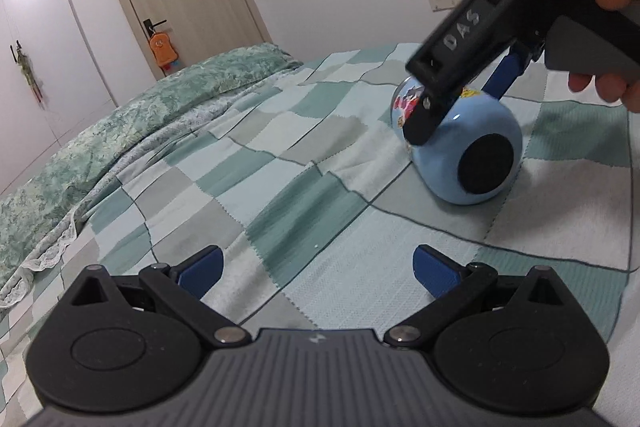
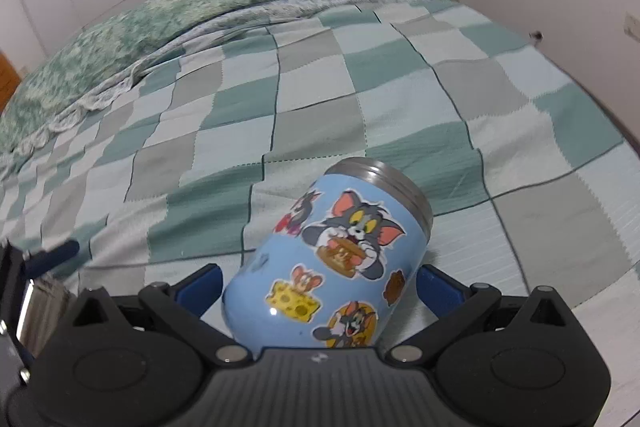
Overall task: Flip cup upright
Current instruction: 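Close the right gripper around the blue cup's body, then lift the blue cup with the right gripper and rotate it, then grasp the blue cup with the left gripper while the right gripper releases it, then turn the blue cup rim-up with the left gripper and lower it onto the bed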
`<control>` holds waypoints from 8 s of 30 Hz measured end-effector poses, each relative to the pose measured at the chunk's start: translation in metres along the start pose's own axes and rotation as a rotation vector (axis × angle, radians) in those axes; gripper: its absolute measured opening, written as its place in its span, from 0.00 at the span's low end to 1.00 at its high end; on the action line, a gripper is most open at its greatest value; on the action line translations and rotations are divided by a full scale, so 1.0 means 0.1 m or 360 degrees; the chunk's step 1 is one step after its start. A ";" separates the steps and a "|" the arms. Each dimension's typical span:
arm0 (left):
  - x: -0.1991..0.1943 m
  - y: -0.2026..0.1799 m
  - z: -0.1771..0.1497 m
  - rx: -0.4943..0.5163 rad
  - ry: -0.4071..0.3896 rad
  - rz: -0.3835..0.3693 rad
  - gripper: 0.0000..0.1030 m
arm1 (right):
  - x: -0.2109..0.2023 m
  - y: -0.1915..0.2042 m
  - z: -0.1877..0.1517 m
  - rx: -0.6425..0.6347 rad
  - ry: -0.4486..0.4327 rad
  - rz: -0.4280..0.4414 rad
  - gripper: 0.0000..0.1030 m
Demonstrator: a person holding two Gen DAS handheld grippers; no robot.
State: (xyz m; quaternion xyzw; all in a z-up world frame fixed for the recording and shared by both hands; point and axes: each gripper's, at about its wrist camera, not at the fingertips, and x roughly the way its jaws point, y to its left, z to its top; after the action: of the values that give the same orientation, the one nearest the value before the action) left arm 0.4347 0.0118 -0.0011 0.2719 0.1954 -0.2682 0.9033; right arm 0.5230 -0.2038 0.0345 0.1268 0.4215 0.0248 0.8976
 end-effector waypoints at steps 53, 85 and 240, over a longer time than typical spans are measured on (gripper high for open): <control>-0.06 0.22 0.02 -0.0344 0.0079 -0.0081 1.00 | 0.05 -0.06 -0.44 -0.0253 -0.0075 0.0264 0.82; -1.77 -0.18 0.04 -0.0483 -0.0034 0.0108 1.00 | -1.46 0.20 -1.28 -0.0242 -0.0208 0.0491 0.81; -1.57 -1.70 0.75 -0.0893 -0.0217 0.0369 1.00 | -2.27 -1.15 -2.52 -0.0558 -0.1054 0.0078 1.00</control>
State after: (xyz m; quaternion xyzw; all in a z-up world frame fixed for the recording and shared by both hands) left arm 0.2271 -0.0942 0.0701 0.0137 0.1685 -0.1165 0.9787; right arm 0.1776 -0.2972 0.0222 -0.0175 0.0945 0.0758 0.9925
